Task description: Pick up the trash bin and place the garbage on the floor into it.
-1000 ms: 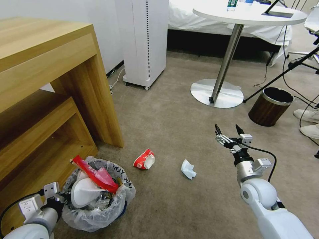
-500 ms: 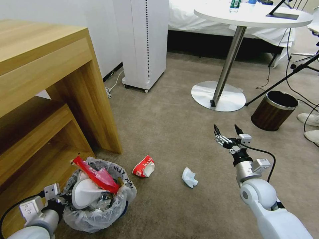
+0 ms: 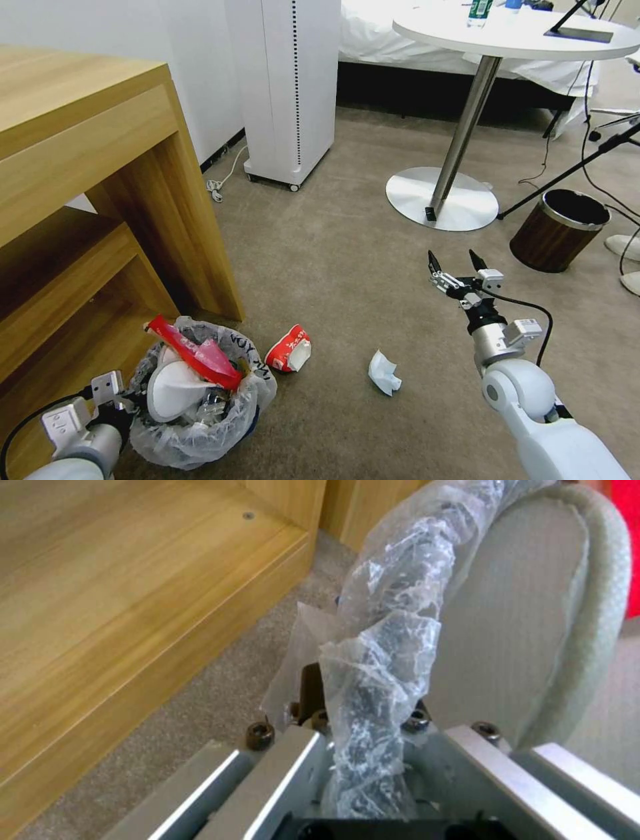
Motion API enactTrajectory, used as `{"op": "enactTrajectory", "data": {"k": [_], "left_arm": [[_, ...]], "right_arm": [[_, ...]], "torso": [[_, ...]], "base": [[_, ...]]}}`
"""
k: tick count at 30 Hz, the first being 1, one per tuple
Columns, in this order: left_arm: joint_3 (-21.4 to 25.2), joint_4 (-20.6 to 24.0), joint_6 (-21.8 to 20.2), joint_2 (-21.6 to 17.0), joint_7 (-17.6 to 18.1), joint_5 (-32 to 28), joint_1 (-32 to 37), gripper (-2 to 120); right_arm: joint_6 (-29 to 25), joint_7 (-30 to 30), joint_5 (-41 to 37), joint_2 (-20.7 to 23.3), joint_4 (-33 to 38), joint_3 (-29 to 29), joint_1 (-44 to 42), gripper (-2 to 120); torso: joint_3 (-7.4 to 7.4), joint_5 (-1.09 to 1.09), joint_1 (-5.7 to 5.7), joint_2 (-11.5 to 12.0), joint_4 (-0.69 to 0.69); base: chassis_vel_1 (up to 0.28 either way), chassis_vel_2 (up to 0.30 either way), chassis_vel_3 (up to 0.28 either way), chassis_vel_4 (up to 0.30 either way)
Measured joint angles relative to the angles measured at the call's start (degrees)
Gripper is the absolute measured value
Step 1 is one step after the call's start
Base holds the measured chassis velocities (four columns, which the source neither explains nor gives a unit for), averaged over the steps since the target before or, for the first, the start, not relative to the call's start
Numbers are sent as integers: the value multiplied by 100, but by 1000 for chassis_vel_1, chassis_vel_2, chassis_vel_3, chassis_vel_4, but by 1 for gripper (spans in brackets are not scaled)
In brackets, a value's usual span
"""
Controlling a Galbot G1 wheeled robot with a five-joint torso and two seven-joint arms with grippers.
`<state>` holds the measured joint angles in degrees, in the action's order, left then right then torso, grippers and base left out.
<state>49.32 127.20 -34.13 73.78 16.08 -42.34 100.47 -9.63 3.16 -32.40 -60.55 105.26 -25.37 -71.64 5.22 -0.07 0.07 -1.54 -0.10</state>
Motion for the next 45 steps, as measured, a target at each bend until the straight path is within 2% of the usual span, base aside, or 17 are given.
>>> {"op": "enactTrajectory", "data": {"k": [10,14,15,16,20,21,23,24,25,27,28,32,33,36,45], "left_arm": [[2,-12,1,46,-9,36,7,1],[37,-20,-9,35,-9,40,66,1],[28,-20,-13,80,-9,66,71,1],[28,-20,-13,80,-9,66,71,1],[-10,-44,-14,164,-9,122,9,1],[-10,-44,-14,164,-9,122,9,1],[-27,-69,-12,207,-11,152,-23,1],[-37,-83,-5,236,-14,170,-48,1],[-37,-83,-5,236,-14,170,-48,1],[-57,-102,17,286,-22,199,-80,1],[-57,-102,17,286,-22,199,-80,1],[-76,-150,71,333,-40,257,-100,1],[-76,-150,71,333,-40,257,-100,1],[-78,-179,118,360,-69,289,-107,1],[-71,-216,202,408,-105,328,-119,1]], "right_arm": [[113,-16,-12,27,4,177,43,100],[394,-24,-137,102,-14,298,81,100],[951,89,-478,189,12,442,110,100],[951,89,-478,189,12,442,110,100],[1846,266,-1025,389,-62,782,160,100],[1846,266,-1025,389,-62,782,160,100],[2373,413,-1374,523,-68,979,160,100],[2946,511,-1723,615,-66,1110,167,100],[2946,511,-1723,615,-66,1110,167,100],[3524,768,-2028,710,-175,1405,290,100],[3524,768,-2028,710,-175,1405,290,100],[4048,1029,-2218,827,-580,2031,683,100],[4048,1029,-2218,827,-580,2031,683,100],[4250,1274,-2311,781,-978,2530,1070,100],[4252,1445,-2286,552,-1840,3331,1680,100]], "torso": [[-1,-1,0,0,0],[-1,0,0,0,1],[-1,-1,0,0,0],[-1,-1,0,0,0],[-1,0,0,0,0],[-1,0,0,0,0],[-1,0,0,0,0],[0,0,0,0,0],[0,0,0,0,0],[-1,-1,0,0,-1],[-1,-1,0,0,-1],[0,-1,0,0,0],[0,-1,0,0,0],[0,-1,0,0,0],[0,0,0,0,0]], "base": [[0,0,0,0],[0,0,0,0],[0,0,0,0],[0,0,0,0],[0,0,0,0],[0,0,0,0],[0,0,0,0],[0,0,0,0],[0,0,0,0],[0,0,0,0],[0,0,0,0],[0,0,0,0],[0,0,0,0],[0,0,0,0],[0,0,0,0]]}}
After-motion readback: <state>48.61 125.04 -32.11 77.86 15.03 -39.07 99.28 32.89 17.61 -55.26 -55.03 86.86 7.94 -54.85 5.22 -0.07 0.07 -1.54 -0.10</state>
